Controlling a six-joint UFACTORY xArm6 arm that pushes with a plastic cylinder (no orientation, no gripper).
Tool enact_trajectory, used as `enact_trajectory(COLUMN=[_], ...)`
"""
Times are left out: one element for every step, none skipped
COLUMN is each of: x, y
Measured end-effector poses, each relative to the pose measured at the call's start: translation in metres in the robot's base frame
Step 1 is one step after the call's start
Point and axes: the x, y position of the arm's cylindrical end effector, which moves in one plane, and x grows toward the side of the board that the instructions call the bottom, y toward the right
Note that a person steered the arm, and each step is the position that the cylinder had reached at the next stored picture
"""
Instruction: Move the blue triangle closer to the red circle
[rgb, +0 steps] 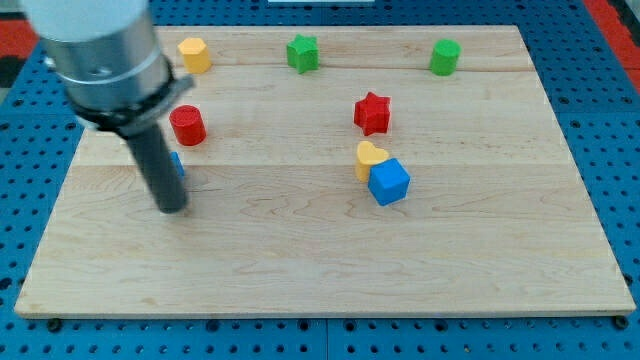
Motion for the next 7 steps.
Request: enact_trajectory(x=[-0.024, -0.027, -0.007, 0.01, 0.01, -0.002, -0.021], y=[-0.024, -0.024, -0.026, -0.014, 0.006, 0.01, 0.01])
